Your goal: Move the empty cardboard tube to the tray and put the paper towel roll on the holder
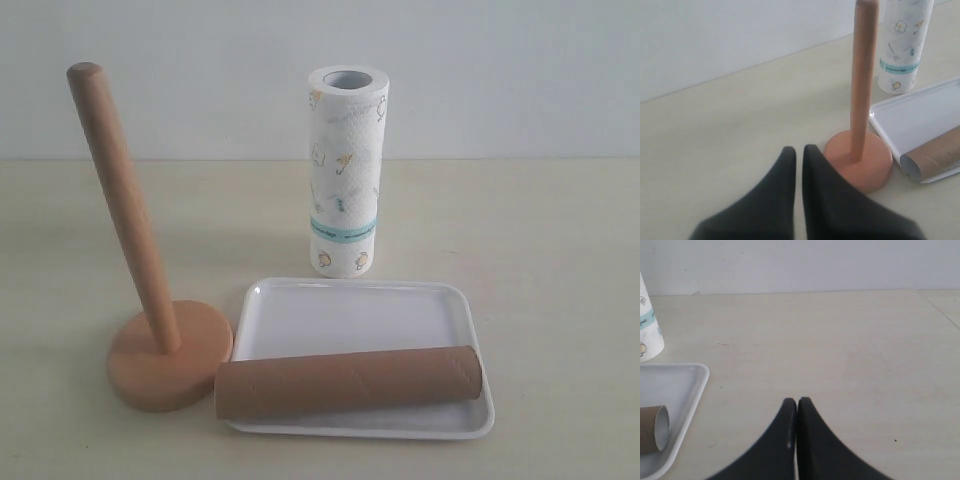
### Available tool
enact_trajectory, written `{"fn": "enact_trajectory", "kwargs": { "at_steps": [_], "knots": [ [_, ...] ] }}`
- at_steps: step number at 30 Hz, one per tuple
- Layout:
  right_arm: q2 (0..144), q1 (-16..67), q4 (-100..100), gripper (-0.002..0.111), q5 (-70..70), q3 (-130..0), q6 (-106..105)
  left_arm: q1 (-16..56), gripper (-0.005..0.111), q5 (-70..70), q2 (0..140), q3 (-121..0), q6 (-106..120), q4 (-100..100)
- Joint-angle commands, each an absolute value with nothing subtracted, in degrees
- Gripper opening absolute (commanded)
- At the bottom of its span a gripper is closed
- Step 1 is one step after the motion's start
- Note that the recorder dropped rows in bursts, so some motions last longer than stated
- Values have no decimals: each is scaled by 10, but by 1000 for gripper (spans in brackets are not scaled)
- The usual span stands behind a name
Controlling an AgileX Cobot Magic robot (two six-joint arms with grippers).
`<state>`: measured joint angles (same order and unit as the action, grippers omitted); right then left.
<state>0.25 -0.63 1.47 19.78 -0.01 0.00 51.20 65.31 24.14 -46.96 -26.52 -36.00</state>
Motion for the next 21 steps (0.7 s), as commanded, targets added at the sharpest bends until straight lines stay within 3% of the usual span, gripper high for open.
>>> {"fn": "enact_trajectory", "kwargs": {
  "at_steps": [1, 9, 13, 21],
  "knots": [
    [0, -5, 12, 0, 191, 0, 0, 512, 4, 643, 228, -467, -272, -365],
    [0, -5, 12, 0, 191, 0, 0, 487, 4, 645, 224, -461, -275, -356],
    [0, -5, 12, 0, 191, 0, 0, 404, 4, 598, 213, -421, -275, -359],
    [0, -5, 12, 0, 191, 0, 0, 180, 4, 346, 135, -265, -275, -296]
  ]
}}
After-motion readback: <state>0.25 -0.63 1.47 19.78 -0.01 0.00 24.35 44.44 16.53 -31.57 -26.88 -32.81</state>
